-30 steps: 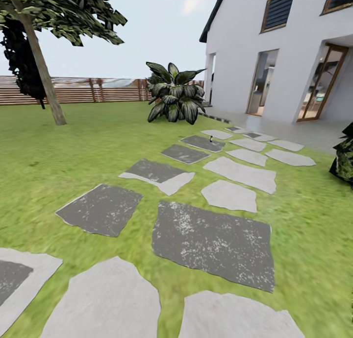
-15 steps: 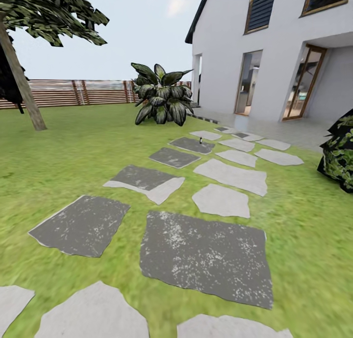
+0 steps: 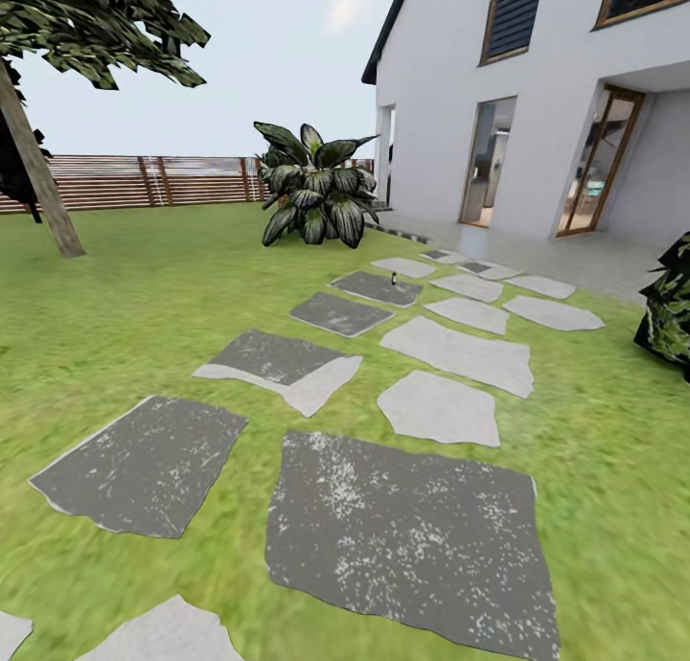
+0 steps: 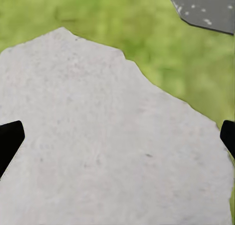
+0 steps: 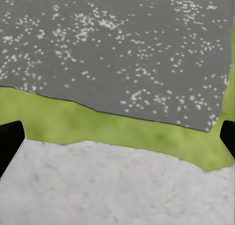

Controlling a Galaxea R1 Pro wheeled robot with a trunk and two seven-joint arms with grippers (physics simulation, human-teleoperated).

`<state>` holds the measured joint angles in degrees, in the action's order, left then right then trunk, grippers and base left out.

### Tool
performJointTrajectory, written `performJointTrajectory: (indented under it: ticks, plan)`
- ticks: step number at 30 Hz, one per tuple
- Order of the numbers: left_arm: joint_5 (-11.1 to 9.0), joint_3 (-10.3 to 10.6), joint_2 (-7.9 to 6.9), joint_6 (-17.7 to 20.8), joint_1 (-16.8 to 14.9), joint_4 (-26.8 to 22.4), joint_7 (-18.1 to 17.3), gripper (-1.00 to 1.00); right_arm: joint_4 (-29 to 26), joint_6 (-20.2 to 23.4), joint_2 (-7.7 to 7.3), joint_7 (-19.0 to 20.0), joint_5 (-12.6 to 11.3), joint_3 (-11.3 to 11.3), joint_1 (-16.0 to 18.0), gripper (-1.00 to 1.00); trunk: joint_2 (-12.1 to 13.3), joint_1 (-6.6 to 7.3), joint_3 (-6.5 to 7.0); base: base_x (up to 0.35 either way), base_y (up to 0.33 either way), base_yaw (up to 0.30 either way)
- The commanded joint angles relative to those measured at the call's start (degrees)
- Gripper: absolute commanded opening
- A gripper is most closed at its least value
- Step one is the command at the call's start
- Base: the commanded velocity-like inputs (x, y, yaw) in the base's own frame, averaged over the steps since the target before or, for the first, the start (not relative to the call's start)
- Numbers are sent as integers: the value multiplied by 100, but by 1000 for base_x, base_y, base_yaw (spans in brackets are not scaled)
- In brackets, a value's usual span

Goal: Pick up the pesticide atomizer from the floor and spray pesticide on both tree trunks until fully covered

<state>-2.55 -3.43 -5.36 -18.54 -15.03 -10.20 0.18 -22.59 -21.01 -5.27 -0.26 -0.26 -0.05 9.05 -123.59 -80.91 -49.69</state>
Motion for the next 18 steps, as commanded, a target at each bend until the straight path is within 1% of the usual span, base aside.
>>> performJointTrajectory:
  ticks: [1,18]
  plan:
    - [0,0,0,0,0,0,0,100,0,0,0,0,0,2,0,100,0,0,0,338,0,0]
    - [0,1,0,0,0,0,0,100,0,0,0,1,0,4,0,100,0,0,0,338,0,0]
